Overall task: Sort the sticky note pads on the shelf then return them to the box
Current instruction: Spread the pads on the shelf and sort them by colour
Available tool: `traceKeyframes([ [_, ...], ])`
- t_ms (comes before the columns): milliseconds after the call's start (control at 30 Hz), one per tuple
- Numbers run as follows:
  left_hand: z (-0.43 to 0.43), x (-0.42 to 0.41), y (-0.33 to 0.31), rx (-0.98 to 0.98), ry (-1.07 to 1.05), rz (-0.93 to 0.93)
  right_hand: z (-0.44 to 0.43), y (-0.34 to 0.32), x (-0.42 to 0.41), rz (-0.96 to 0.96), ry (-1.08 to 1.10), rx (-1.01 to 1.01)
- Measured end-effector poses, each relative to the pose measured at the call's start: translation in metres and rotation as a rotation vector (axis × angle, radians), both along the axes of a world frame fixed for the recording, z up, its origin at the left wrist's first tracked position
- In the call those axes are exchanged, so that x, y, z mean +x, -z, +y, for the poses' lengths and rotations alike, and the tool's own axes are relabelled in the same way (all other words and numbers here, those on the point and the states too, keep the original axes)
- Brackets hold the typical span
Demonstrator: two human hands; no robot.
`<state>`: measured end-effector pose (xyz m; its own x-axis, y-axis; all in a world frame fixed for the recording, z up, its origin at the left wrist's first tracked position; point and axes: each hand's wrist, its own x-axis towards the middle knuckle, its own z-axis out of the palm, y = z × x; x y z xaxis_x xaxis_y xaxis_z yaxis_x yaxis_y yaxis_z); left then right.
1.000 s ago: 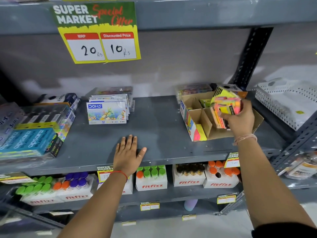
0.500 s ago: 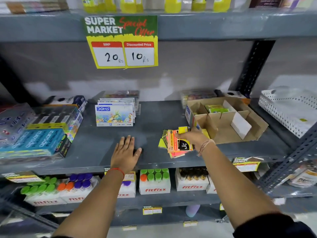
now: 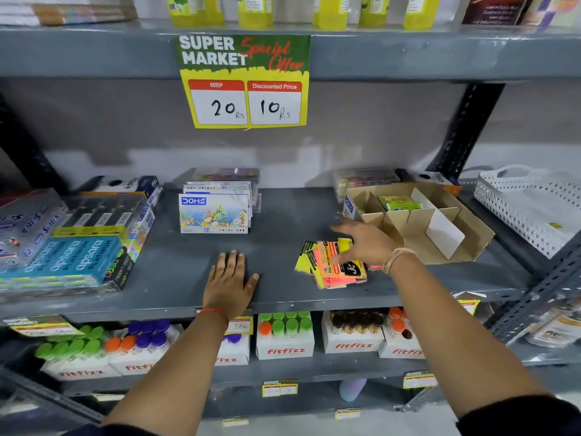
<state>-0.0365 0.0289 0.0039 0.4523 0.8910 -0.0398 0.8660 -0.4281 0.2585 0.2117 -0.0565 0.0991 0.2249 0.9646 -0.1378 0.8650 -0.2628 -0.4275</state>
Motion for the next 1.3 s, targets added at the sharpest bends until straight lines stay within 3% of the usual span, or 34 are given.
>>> traceKeyframes([
  [100, 0.0, 0.0, -0.002, 0.029, 0.032, 0.019, 0.005, -0.003, 0.002, -0.115, -0.177, -0.234],
  [300, 0.005, -0.003, -0.003, 0.015, 0.064, 0.027, 0.004, -0.003, 0.0, -0.168, -0.161, -0.187],
  [367, 0.006, -0.005, -0.002, 0.013, 0.066, 0.03, 0.004, -0.008, 0.002, -0.089, -0.132, -0.13],
  [500, 0.008, -0.004, 0.0, -0.006, 0.065, 0.018, 0.011, -0.023, 0.0, 0.278, -0.068, 0.013],
  [633, 0.01, -0.005, 0.0, -0.038, 0.067, 0.011, 0.038, -0.026, -0.018, 0.207, -0.088, 0.019],
  [767, 0.01, -0.005, 0.002, -0.013, 0.062, 0.029, 0.064, -0.02, -0.044, 0.894, 0.014, 0.112],
  [833, 0.01, -0.004, 0.002, 0.007, 0.059, 0.026, 0.074, -0.012, -0.05, 1.049, 0.076, 0.105],
  [900, 0.011, -0.004, 0.004, 0.016, 0.054, 0.033, 0.083, -0.003, -0.055, 0.945, 0.064, 0.098],
  [1033, 0.012, -0.003, 0.005, 0.017, 0.056, 0.035, 0.098, 0.012, -0.06, 0.317, -0.082, 0.041],
  [1100, 0.012, -0.003, 0.004, 0.016, 0.058, 0.038, 0.103, 0.017, -0.062, 0.101, -0.129, -0.004],
  [1300, 0.013, -0.003, 0.005, 0.039, 0.083, 0.04, 0.107, 0.042, -0.063, -0.007, -0.205, -0.095],
])
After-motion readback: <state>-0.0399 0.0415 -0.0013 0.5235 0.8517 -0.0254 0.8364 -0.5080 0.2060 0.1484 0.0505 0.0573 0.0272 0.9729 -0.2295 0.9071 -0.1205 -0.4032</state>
